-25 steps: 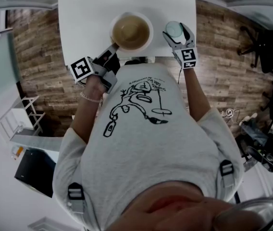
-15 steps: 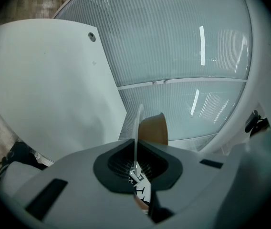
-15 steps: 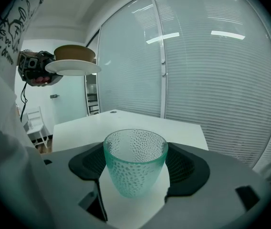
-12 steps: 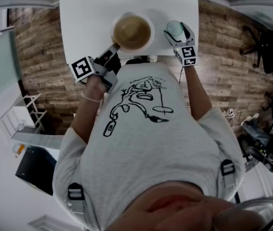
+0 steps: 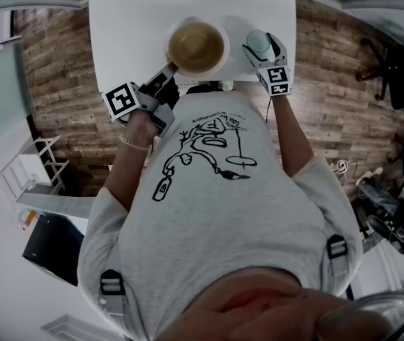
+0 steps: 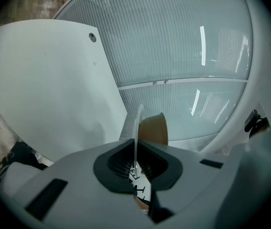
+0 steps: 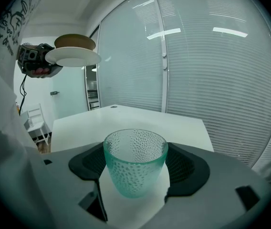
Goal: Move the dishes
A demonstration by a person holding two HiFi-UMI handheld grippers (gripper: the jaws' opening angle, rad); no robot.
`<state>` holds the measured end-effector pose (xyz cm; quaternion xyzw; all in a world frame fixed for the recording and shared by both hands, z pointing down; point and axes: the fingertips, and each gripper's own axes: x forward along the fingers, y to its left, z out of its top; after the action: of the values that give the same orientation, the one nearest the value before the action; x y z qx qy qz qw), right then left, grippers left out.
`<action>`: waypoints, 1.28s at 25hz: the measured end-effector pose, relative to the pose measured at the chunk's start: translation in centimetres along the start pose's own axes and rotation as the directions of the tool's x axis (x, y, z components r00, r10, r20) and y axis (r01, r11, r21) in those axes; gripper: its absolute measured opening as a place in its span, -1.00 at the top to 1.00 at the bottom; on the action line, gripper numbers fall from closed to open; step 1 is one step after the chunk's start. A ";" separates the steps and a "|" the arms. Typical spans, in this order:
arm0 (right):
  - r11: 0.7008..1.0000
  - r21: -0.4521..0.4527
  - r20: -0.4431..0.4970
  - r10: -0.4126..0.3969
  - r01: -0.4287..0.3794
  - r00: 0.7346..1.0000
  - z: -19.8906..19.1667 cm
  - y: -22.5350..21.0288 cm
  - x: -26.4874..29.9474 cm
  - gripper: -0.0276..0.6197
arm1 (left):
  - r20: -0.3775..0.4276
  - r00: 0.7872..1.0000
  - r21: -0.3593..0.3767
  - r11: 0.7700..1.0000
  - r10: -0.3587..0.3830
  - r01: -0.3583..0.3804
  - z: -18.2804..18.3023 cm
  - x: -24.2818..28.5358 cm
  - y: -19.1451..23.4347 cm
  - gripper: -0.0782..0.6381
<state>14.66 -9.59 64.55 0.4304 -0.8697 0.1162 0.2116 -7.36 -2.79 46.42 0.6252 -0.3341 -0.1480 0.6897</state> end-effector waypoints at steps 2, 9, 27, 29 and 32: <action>1.000 0.000 -0.014 0.003 -0.003 1.000 -0.4 0.1 -0.1 -0.29 | 0.001 1.000 0.002 1.000 -0.001 0.001 0.0 0.0 0.0 0.75; 1.000 -0.009 0.002 0.000 0.000 1.000 -0.4 0.3 -0.2 -0.29 | 0.002 1.000 0.004 1.000 0.005 -0.005 0.1 -0.1 -0.1 0.75; 0.998 -0.069 -0.053 -0.014 0.011 0.998 -1.4 1.2 -0.9 -0.29 | -0.009 1.000 0.002 1.000 -0.003 0.003 0.0 0.0 0.0 0.75; 0.998 -0.066 -0.058 -0.008 0.005 0.998 -1.4 1.3 -0.8 -0.29 | -0.008 1.000 0.000 1.000 -0.004 0.004 0.0 0.0 0.0 0.75; 0.998 -0.064 -0.056 -0.011 0.007 0.998 -1.0 1.3 -1.0 -0.30 | -0.008 1.000 0.004 1.000 -0.007 0.007 0.0 0.0 0.0 0.75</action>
<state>14.46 -7.78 64.99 0.4241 -0.8646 0.0997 0.2502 -7.34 -2.78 46.46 0.6282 -0.3292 -0.1472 0.6894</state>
